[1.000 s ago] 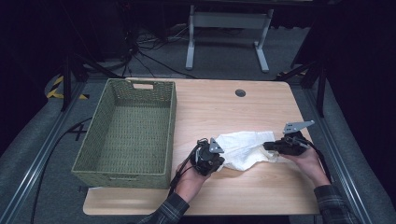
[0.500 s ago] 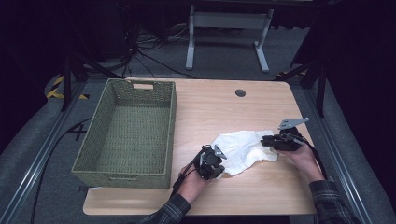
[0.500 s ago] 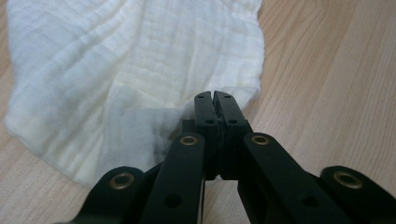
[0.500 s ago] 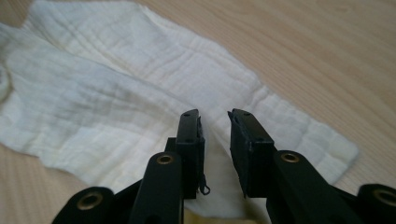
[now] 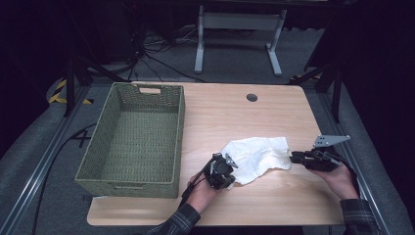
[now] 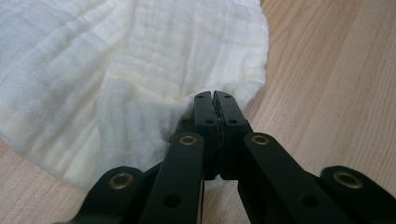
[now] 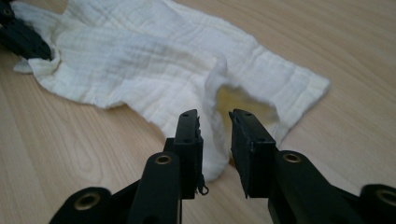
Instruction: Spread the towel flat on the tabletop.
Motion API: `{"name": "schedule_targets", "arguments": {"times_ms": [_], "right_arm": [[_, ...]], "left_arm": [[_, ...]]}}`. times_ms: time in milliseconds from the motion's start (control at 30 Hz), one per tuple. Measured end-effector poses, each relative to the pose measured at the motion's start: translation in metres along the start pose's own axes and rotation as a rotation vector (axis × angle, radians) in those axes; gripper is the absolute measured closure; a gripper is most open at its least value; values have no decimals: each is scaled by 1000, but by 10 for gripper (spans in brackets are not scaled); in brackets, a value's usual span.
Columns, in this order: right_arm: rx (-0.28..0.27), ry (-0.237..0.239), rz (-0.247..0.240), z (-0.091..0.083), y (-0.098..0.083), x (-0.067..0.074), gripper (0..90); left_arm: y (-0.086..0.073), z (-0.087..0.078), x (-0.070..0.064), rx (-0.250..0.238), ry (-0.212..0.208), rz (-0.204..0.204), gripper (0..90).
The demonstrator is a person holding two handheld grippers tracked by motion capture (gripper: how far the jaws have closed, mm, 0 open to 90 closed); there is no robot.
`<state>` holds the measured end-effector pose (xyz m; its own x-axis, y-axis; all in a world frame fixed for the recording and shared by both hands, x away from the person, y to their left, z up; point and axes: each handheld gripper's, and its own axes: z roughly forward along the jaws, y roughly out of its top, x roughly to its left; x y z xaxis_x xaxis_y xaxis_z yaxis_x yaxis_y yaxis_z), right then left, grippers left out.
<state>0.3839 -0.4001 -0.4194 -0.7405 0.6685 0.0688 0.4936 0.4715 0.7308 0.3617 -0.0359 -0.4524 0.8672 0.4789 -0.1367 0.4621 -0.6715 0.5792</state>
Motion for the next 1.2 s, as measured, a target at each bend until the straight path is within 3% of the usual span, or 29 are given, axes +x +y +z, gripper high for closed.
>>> {"name": "schedule_targets", "arguments": {"times_ms": [233,367,533,733,967,1200], "right_arm": [[32,-15,37,-1,-19,-2,716],[53,18,53,9,-19,-3,709],[70,7,51,18,-18,-3,690],[69,11,34,25,-15,-2,850],[32,8,23,9,-15,0,882],[-18,11,-2,-12,-16,8,881]], "left_arm": [[0,0,0,0,1,4,893],[0,0,0,0,2,-1,893],[0,1,0,-5,1,-3,892],[0,1,0,-6,4,2,894],[-1,-7,3,-25,10,-26,895],[-4,-28,-2,-105,33,-43,895]]}}
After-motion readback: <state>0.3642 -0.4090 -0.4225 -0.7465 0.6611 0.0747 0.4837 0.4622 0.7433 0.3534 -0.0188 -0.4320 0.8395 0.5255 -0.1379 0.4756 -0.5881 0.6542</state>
